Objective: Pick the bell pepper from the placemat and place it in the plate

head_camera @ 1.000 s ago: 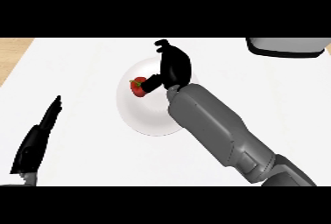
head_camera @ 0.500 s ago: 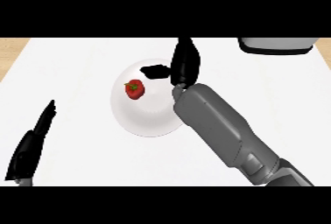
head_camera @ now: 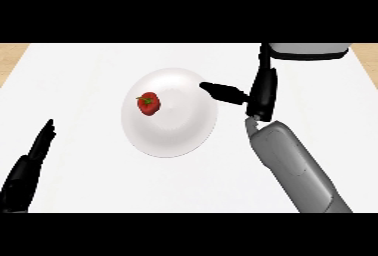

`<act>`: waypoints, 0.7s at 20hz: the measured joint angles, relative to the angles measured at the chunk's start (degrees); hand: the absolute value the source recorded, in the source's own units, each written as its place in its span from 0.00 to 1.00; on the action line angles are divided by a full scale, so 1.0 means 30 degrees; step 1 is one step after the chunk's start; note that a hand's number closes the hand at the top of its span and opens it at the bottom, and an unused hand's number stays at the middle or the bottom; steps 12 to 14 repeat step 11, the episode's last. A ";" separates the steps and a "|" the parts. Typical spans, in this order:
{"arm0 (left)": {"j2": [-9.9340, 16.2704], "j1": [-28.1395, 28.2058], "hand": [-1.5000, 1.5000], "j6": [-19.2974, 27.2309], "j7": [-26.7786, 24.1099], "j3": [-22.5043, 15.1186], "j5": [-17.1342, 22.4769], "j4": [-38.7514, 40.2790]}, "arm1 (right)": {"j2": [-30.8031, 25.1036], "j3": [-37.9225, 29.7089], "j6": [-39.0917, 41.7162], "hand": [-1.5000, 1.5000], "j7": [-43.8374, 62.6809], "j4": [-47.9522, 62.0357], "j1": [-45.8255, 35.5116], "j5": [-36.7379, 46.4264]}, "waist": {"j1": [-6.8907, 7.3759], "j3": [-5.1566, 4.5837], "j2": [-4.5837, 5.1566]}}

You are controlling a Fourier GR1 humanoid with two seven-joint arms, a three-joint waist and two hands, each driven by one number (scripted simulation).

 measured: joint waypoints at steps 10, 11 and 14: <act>-0.0413 0.0240 0.50 -0.0403 -0.0125 0.0306 -0.0568 -0.0251 | -0.3069 -0.3039 0.4561 0.00 -0.5035 -0.4010 0.5785 -0.2832 | 0.0120 -0.0014 0.0026; -0.0523 -0.0061 0.50 -0.0403 -0.0138 0.0410 -0.0689 0.0053 | -0.3148 -0.3347 0.4879 0.00 -0.5123 -0.4082 0.6019 -0.2868 | 0.0125 -0.0015 0.0027; -0.0523 -0.0061 0.50 -0.0403 -0.0138 0.0410 -0.0689 0.0053 | -0.3148 -0.3347 0.4879 0.00 -0.5123 -0.4082 0.6019 -0.2868 | 0.0125 -0.0015 0.0027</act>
